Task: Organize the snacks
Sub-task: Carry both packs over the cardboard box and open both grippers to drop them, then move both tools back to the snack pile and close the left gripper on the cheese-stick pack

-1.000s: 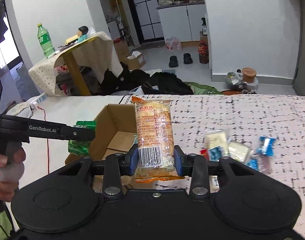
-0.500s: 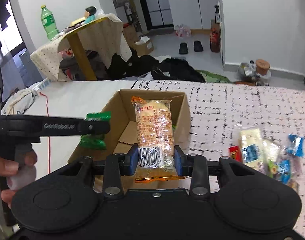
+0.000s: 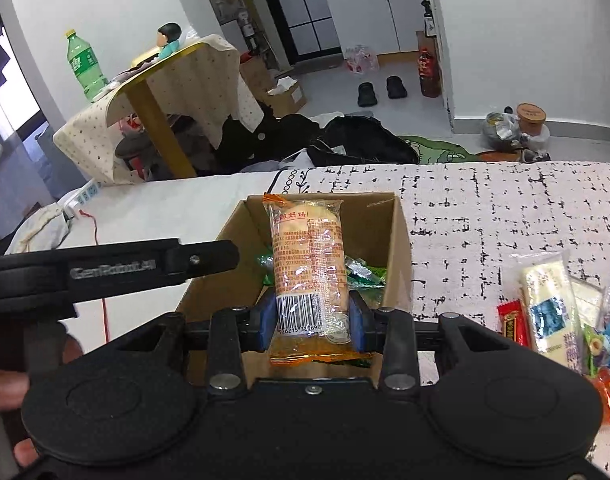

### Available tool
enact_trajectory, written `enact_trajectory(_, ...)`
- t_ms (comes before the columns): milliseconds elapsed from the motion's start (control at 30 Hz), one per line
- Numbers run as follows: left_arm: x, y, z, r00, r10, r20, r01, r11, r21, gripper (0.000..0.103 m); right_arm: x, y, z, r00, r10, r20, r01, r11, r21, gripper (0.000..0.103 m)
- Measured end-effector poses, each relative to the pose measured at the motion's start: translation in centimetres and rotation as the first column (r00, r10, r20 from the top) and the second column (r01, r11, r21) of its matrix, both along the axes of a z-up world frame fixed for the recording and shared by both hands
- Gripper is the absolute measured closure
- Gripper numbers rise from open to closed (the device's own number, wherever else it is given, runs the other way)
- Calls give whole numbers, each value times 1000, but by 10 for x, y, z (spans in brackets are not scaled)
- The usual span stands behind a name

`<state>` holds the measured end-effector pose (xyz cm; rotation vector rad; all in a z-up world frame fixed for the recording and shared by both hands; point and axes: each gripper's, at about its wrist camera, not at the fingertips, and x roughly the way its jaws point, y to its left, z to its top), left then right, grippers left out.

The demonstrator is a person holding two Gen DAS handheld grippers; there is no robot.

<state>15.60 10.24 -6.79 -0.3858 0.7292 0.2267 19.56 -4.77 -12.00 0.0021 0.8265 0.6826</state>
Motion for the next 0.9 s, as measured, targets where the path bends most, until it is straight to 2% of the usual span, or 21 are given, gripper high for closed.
enact_trajectory(33, -2, 1, 1, 1000, 7, -2, -7, 1000, -3, 53, 1, 1, -1, 1000, 5, -5, -5, 1000, 2, 67)
enact_trajectory(133, -4, 3, 7, 999, 34, -1, -34, 999, -15, 42, 4, 4, 0, 999, 33, -17, -32, 999, 26, 64)
enact_trajectory(200, -5, 1, 13, 999, 49, 10, -49, 999, -15, 32, 3, 4, 3, 999, 47, 3, -47, 999, 24, 49)
enact_trajectory(267, -7, -2, 18, 997, 73, 25, -73, 997, 1, 28, 1, 0, 8, 999, 27, 23, -27, 999, 19, 30)
enact_trajectory(367, -13, -9, 24, 991, 120, 59, -120, 993, 5, 18, 1, -14, 16, 1000, 1, 27, -3, 999, 47, 18)
enact_trajectory(600, -12, -37, 26, 996, 79, 44, -81, 996, 43, 2, -1, -53, 27, 993, -98, 63, 97, 995, 21, 6)
enact_trajectory(733, -12, -48, 24, 998, 47, 33, -48, 998, 26, 0, -3, -81, 33, 987, -138, 79, 137, 990, 14, 4)
enact_trajectory(900, -10, -65, 22, 1000, 2, 23, -3, 998, 59, 0, -2, -117, 37, 978, -179, 104, 181, 984, -6, 0)
